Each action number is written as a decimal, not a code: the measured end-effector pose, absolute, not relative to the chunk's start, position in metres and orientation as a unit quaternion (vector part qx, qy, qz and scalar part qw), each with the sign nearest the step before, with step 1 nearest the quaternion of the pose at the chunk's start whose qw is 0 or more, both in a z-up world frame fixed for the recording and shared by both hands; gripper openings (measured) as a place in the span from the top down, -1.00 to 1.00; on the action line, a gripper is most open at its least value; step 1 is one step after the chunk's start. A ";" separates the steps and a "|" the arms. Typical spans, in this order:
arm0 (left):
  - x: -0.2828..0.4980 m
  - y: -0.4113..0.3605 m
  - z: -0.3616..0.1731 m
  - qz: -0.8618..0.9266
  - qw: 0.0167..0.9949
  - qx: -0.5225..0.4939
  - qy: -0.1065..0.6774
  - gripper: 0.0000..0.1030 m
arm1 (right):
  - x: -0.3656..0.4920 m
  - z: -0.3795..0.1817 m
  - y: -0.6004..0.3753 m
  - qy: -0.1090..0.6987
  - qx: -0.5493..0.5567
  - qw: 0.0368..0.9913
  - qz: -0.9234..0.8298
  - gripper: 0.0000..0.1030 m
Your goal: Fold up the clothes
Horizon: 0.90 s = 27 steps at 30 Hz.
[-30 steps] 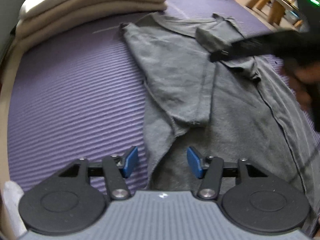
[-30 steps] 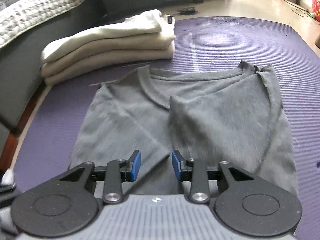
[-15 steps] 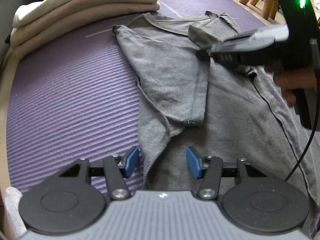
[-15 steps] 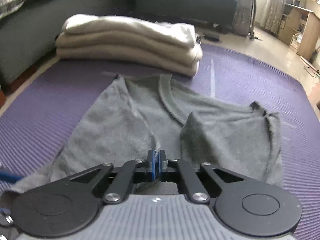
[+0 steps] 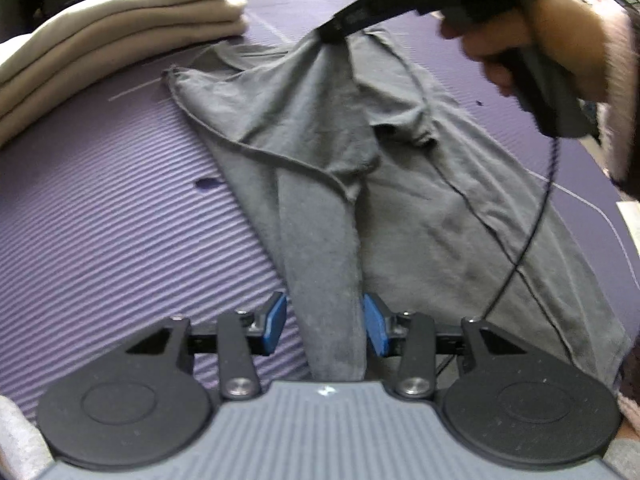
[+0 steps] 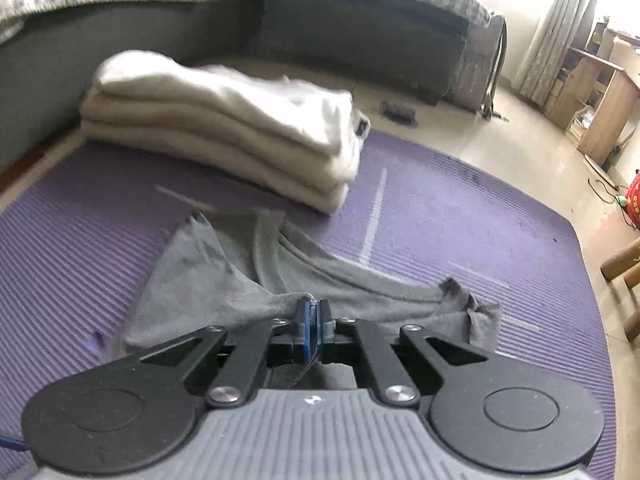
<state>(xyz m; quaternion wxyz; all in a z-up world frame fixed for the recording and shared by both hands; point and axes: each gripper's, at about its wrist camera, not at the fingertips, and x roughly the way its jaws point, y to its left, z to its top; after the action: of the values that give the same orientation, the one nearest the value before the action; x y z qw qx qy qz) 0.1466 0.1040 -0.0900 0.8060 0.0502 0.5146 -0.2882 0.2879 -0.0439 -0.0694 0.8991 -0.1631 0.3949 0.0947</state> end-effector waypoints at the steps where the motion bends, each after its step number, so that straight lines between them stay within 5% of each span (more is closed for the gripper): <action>1: 0.146 0.104 -0.090 -0.293 0.803 0.046 0.517 0.13 | 0.291 -0.075 -0.046 0.402 -0.168 0.896 0.088 0.97; 4: 0.143 0.099 -0.091 -0.299 0.800 0.048 0.518 0.12 | 0.297 -0.088 -0.049 0.421 -0.170 0.887 0.082 0.87; 8: 0.143 0.100 -0.092 -0.301 0.794 0.042 0.527 0.11 | 0.300 -0.094 -0.054 0.437 -0.152 0.884 0.067 0.40; 27: 0.130 0.094 -0.095 -0.283 0.757 0.049 0.587 0.16 | 0.124 -0.087 -0.065 0.544 -0.021 0.831 0.112 0.19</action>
<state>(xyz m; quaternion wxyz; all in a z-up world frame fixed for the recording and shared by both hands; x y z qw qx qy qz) 0.1297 0.0944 -0.0949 0.7569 0.0495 0.5872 -0.2827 0.1244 -0.0649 -0.0870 0.8313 -0.0207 0.5439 0.1123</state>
